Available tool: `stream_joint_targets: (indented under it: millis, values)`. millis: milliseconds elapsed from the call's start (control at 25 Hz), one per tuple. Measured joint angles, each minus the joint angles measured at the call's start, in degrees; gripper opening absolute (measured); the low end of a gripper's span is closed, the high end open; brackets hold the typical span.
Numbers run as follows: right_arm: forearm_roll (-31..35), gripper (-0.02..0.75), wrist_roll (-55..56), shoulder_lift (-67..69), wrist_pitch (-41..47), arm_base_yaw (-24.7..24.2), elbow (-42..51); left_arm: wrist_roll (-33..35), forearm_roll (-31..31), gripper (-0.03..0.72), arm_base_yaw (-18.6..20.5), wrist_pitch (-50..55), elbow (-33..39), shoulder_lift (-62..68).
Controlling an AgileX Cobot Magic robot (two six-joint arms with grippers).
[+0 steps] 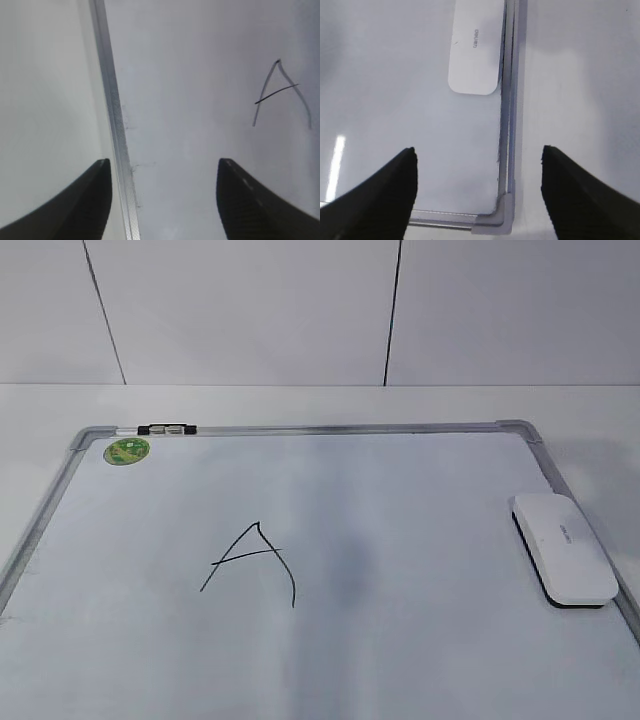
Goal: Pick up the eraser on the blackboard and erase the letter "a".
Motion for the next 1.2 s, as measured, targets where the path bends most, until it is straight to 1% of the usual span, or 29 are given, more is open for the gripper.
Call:
stream_joint_targets:
  millis: [120,240,320,480,600,800,920,1040,1200]
  values:
    - [-0.36,0.593,0.22,-2.07,-2.44,0.0,2.14,-0.71,-0.96,0.491,0.0,1.21,0.0,-9.8]
    - [-0.36,0.593,0.22,-2.86,-2.29,0.0,2.61,-2.45,-1.06,0.491,0.0,1.59,0.55,-20.28]
    - [-0.59,0.594,0.22,-3.77,-1.14,0.0,2.62,-3.31,-1.18,0.491,0.0,1.83,2.8,-27.67]
    - [-0.58,0.594,0.49,-7.91,1.27,0.0,2.62,-3.66,-1.04,0.491,0.0,2.62,10.21,-43.93]
    - [-0.35,0.593,0.56,-12.24,2.96,0.0,2.62,-3.7,0.44,0.491,0.0,2.84,16.94,-56.68]
    - [-1.3,0.593,0.56,-20.14,5.99,0.0,2.62,-3.79,7.17,0.491,0.0,2.67,26.23,-78.21]
    - [-2.07,0.593,0.56,-24.77,6.58,0.0,2.83,-3.83,7.84,0.491,-0.08,4.32,27.85,-78.38]
    - [-3.16,0.593,0.56,-29.99,6.81,0.0,4.97,-3.92,6.91,0.489,-0.12,4.07,28.2,-77.54]
    - [-3.5,0.593,0.56,-36.99,7.06,0.0,10.27,-3.92,7.16,0.489,-0.48,1.94,28.42,-77.33]
